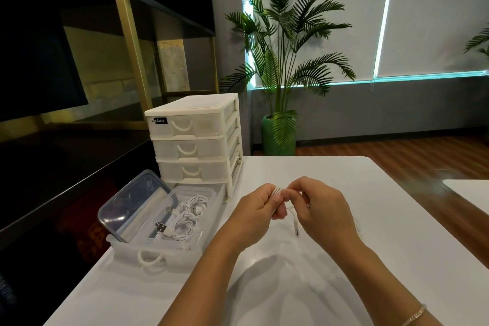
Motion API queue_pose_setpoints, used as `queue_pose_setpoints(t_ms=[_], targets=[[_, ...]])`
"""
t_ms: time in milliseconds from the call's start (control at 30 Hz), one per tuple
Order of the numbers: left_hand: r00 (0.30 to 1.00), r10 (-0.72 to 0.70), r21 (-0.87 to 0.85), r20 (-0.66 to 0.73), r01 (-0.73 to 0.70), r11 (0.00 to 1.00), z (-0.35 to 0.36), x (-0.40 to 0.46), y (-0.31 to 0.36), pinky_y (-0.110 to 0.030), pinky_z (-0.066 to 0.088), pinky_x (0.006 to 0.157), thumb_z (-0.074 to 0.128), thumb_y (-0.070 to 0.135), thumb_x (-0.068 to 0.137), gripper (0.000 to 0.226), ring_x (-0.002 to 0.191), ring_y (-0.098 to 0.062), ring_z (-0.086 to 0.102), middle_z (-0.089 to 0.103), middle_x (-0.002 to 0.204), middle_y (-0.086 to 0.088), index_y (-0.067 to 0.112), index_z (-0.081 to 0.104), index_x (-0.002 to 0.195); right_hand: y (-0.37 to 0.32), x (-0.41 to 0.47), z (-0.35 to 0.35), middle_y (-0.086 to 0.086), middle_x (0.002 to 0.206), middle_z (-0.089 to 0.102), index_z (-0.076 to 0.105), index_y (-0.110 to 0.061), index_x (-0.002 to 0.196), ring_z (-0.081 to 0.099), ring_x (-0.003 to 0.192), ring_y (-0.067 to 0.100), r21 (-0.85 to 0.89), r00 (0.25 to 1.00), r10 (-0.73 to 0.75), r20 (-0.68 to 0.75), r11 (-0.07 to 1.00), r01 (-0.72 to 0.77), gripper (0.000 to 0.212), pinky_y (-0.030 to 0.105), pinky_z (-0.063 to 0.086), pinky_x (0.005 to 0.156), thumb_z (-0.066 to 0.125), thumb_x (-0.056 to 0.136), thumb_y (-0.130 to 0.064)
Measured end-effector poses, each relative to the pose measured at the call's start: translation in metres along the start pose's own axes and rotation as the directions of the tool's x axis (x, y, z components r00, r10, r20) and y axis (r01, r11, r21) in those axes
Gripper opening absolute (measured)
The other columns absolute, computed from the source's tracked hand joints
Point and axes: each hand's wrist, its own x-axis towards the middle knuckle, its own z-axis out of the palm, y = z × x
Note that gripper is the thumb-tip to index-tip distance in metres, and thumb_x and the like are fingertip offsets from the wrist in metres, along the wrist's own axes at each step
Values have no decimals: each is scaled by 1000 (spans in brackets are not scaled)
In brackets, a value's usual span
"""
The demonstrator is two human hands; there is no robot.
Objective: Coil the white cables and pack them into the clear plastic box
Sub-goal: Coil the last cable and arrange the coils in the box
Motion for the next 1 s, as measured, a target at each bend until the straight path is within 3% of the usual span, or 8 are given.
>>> queue_pose_setpoints(t_ms=[100, 267, 400, 600, 800, 900, 1000], targets=[[999, -33, -48, 37, 34, 998, -2, 0, -2, -19, 46, 78, 34, 29, 100, 28, 73, -7, 52, 57, 75, 7, 21, 52, 81, 0, 0, 1, 2, 92, 70, 68, -13, 97, 54, 71, 10, 13, 1000, -5, -12, 1000, 5, 18, 13, 41, 68, 58, 89, -27], [995, -70, -115, 74, 78, 990, -3, -2, -1, -14, 44, 74, 33, 29, 100, 29, 71, -6, 55, 61, 76, 8, 21, 56, 84, 1, 1, 2, 2, 92, 70, 68, -13, 97, 55, 73, 10, 43, 1000, 18, -1, 999, -18, 19, 17, 46, 71, 58, 89, -27], [990, -79, -195, 116, 101, 976, -1, -2, 0, -20, 45, 76, 33, 27, 101, 27, 71, -6, 57, 65, 80, 5, 18, 57, 91, 3, 2, 1, 3, 93, 70, 68, -12, 99, 57, 75, 11, 57, 999, 46, 20, 997, -47, 20, 20, 48, 74, 56, 90, -27], [987, -84, -231, 140, 115, 966, -2, -4, 2, -18, 44, 74, 34, 24, 101, 31, 67, -6, 51, 56, 70, 5, 19, 55, 78, 4, 2, 2, 2, 85, 70, 68, -12, 93, 58, 71, 13, 97, 998, 60, -7, 994, -59, 19, 22, 49, 68, 57, 89, -27], [987, -112, -273, 115, 140, 952, -3, -5, 5, -10, 41, 61, 32, 25, 101, 34, 65, -7, 48, 51, 70, 4, 19, 50, 73, 2, 3, 2, -6, 75, 61, 68, -13, 92, 51, 61, 2, 144, 999, 26, -18, 989, -24, 16, 11, 39, 59, 58, 88, -25], [987, -131, -330, 91, 154, 931, -4, -5, 6, -8, 40, 54, 32, 24, 101, 35, 60, -7, 45, 49, 64, 3, 17, 49, 71, 3, 2, 1, -9, 76, 60, 66, -15, 92, 55, 66, 5, 189, 1000, 14, 0, 982, -14, 15, 10, 42, 61, 56, 89, -25], [988, -136, -476, 73, 154, 866, -7, -5, 6, -16, 42, 59, 34, 22, 101, 35, 58, -10, 44, 47, 56, 5, 13, 49, 71, 4, 2, 1, -8, 77, 60, 65, -14, 93, 56, 69, 7, 216, 1000, 18, 5, 976, -18, 18, 15, 46, 64, 52, 90, -26]])
